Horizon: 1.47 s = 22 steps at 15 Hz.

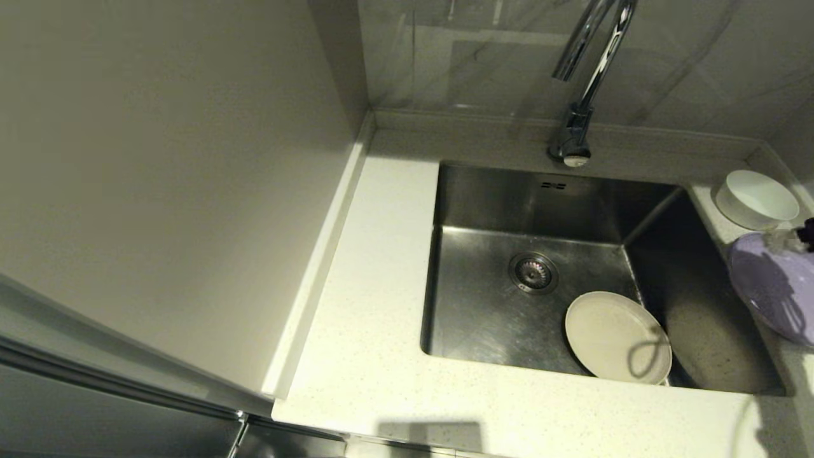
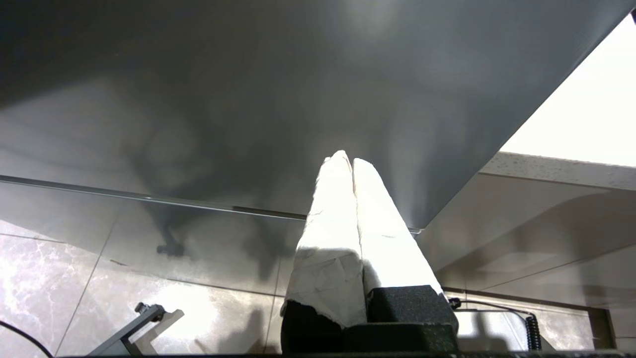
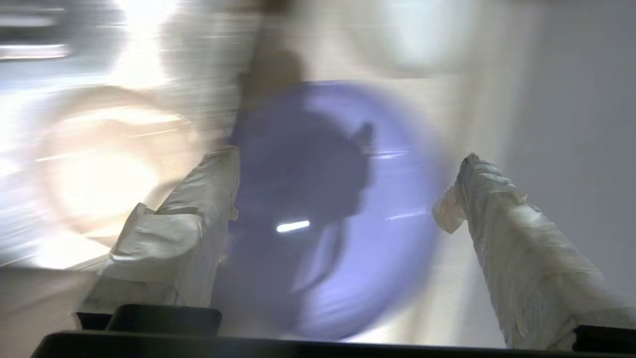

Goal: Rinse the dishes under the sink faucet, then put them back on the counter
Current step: Put a plate back to the table from the sink

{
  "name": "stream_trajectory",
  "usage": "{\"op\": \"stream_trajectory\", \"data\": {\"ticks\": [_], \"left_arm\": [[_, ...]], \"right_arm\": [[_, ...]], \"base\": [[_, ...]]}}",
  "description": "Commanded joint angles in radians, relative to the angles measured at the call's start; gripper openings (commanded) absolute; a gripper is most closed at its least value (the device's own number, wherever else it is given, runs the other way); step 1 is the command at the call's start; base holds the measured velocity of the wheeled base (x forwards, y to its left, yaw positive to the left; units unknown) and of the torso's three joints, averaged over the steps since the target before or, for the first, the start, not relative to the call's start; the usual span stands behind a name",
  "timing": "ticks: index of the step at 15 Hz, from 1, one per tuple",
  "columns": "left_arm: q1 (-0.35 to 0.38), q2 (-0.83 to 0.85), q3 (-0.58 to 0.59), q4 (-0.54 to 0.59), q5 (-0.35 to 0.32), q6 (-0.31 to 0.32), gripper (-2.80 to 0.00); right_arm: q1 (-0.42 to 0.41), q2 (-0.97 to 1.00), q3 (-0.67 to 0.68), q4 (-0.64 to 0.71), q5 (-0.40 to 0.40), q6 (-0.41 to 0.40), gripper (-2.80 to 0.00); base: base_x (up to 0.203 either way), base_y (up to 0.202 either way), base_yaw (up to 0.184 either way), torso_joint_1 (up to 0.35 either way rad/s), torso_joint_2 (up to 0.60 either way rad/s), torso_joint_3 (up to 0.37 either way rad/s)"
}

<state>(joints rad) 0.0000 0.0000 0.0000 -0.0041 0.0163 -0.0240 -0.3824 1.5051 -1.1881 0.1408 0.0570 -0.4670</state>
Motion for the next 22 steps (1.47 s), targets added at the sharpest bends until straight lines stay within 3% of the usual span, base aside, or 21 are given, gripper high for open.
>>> {"op": "stream_trajectory", "data": {"ticks": [1,2,3,4,6,8,13,17,18,22], "left_arm": [[0.0,-0.002,0.0,0.0,0.001,-0.001,-2.8],[0.0,-0.002,0.0,0.0,0.001,-0.001,-2.8],[0.0,-0.002,0.0,0.0,0.001,-0.001,-2.8],[0.0,-0.002,0.0,0.0,0.001,-0.001,-2.8],[0.0,-0.002,0.0,0.0,0.001,-0.001,-2.8],[0.0,-0.002,0.0,0.0,0.001,-0.001,-2.8],[0.0,-0.002,0.0,0.0,0.001,-0.001,-2.8],[0.0,-0.002,0.0,0.0,0.001,-0.001,-2.8],[0.0,-0.002,0.0,0.0,0.001,-0.001,-2.8],[0.0,-0.002,0.0,0.0,0.001,-0.001,-2.8]], "right_arm": [[0.142,-0.118,-0.006,0.157,-0.004,0.058,0.0],[0.216,-0.143,-0.006,0.194,-0.02,0.079,0.0],[0.281,-0.162,-0.005,0.217,-0.038,0.09,-2.8],[0.326,-0.175,0.002,0.23,-0.05,0.088,-2.8],[0.365,-0.181,0.05,0.232,-0.062,0.005,-2.8],[0.371,-0.143,0.063,0.245,-0.064,0.018,-2.8],[0.544,0.039,-0.084,0.259,-0.17,0.309,-2.8],[0.592,0.264,-0.232,0.256,-0.26,0.409,-2.8],[0.596,0.32,-0.261,0.256,-0.276,0.43,0.0],[0.608,0.529,-0.384,0.251,-0.319,0.491,0.0]], "base": [[0.0,0.0,0.0,0.0,0.0,0.0],[0.0,0.0,0.0,0.0,0.0,0.0],[0.0,0.0,0.0,0.0,0.0,0.0],[0.0,0.0,0.0,0.0,0.0,0.0],[0.0,0.0,0.0,0.0,0.0,0.0],[0.0,0.0,0.0,0.0,0.0,0.0],[0.0,0.0,0.0,0.0,0.0,0.0],[0.0,0.0,0.0,0.0,0.0,0.0],[0.0,0.0,0.0,0.0,0.0,0.0],[0.0,0.0,0.0,0.0,0.0,0.0]]}}
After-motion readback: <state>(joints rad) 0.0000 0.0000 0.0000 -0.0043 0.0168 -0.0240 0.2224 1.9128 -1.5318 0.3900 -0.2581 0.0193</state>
